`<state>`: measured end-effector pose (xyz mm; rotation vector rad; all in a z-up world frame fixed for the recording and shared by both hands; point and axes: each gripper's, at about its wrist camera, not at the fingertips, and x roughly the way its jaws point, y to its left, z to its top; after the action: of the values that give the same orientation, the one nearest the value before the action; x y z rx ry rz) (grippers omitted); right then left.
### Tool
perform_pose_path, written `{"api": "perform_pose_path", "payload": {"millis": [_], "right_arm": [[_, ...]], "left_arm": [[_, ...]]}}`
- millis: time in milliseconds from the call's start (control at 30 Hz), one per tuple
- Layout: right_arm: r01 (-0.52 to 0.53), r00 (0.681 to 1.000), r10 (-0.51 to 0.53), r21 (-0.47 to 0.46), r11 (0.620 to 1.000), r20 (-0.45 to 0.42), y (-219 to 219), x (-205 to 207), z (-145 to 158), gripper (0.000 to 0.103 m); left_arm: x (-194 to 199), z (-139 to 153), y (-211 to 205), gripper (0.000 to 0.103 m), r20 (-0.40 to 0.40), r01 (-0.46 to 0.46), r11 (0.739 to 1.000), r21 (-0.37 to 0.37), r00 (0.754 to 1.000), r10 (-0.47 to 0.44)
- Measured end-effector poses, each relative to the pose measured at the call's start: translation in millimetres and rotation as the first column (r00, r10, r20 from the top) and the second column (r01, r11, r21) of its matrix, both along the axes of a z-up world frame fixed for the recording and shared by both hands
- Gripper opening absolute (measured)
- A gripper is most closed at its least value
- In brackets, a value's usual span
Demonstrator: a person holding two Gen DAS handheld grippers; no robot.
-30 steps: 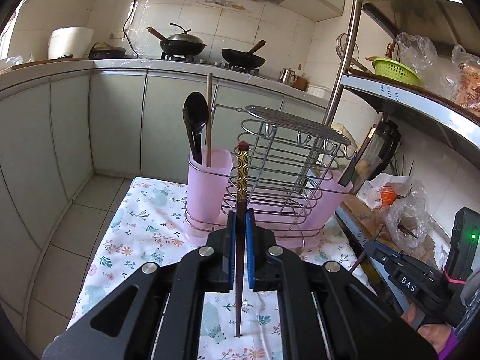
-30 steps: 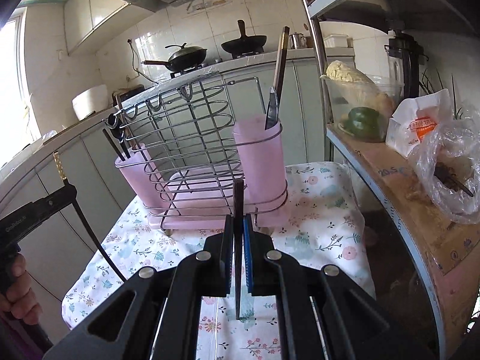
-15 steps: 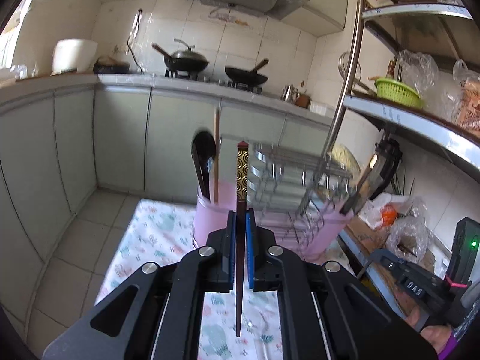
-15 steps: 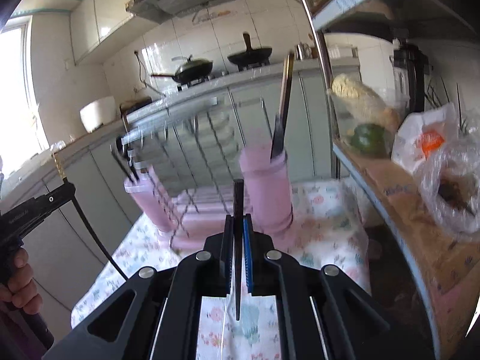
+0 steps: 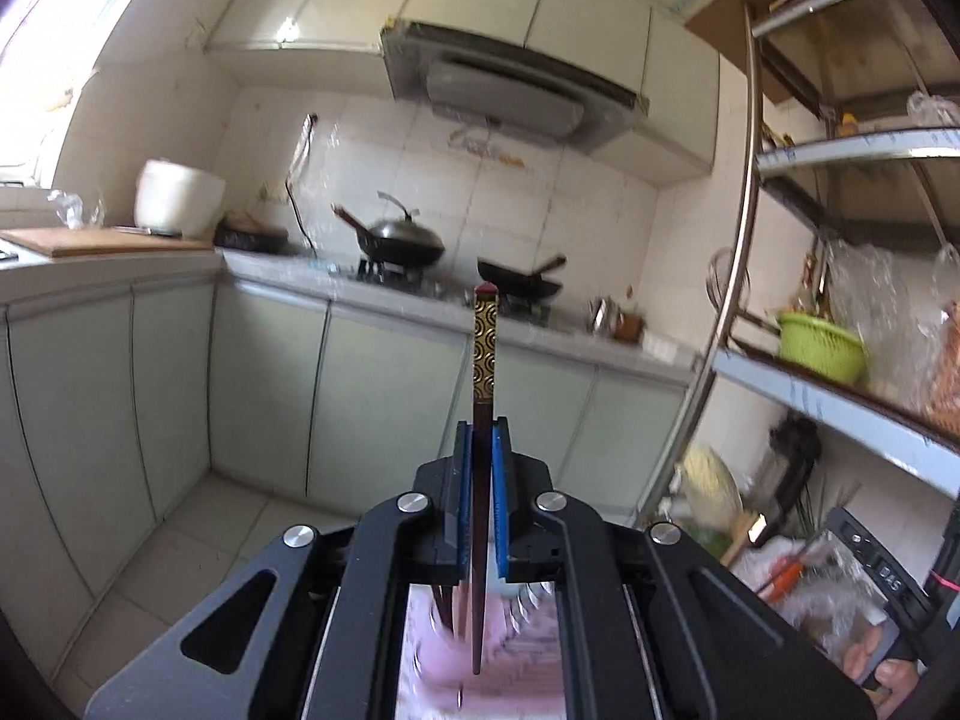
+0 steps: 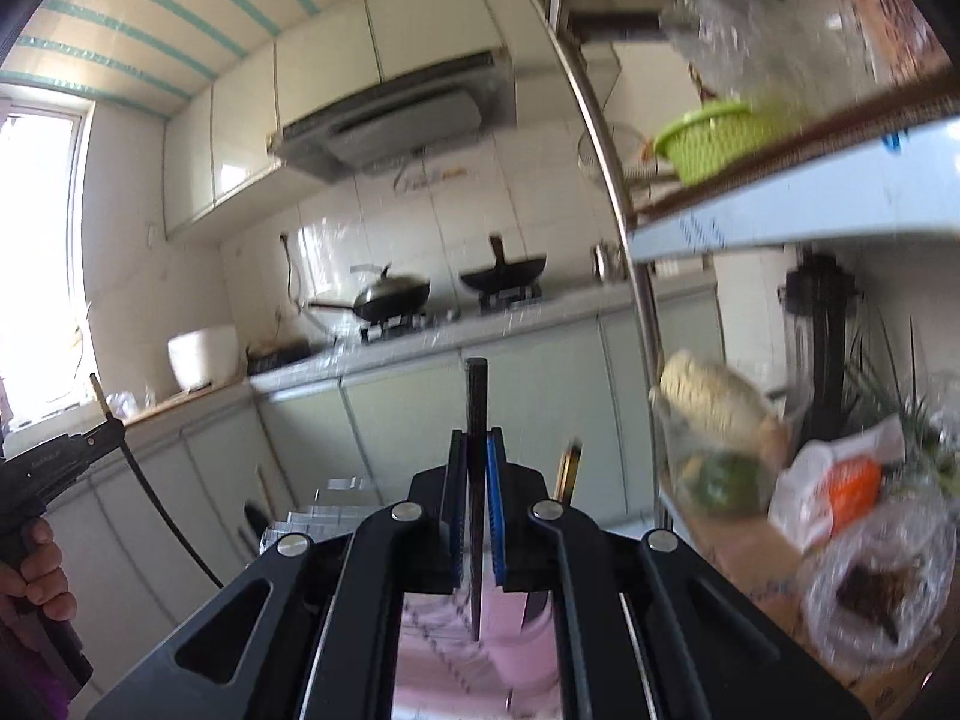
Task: Organize utensils
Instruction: 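Lower the chopsticks into the pink cups and open both tools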
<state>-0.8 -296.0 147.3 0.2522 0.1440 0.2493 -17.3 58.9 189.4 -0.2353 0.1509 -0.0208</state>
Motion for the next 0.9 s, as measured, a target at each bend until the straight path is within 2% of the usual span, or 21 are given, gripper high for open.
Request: {"api": "perform_pose_path", "payload": {"millis": [100, 233, 567, 900], "right_arm": [[0.014, 1.0, -0.013, -0.007, 1.0, 0.02, 0, 11, 7, 0.006], [0.012, 1.0, -0.012, -0.025, 1.0, 0.001, 5, 30, 4, 0.006], [-0.022, 0.987, 0.007, -0.093, 0.995, -0.162, 20, 68, -34, 0.006], [-0.051, 0.959, 0.02, -0.104, 0.993, -0.283, 28, 84, -74, 0.006]], "left_arm": [[14, 4, 2, 0.005, 0.019, -0.024, 1.0, 0.0, 1.0, 0.024], [38, -5, 5, 0.005, -0.01, -0.035, 0.999, -0.006, 0.999, 0.035], [81, -55, 5, 0.005, -0.199, 0.001, 1.0, -0.012, 0.98, -0.003], [90, -97, -2, 0.005, -0.299, 0.019, 1.0, 0.013, 0.954, -0.014]]}}
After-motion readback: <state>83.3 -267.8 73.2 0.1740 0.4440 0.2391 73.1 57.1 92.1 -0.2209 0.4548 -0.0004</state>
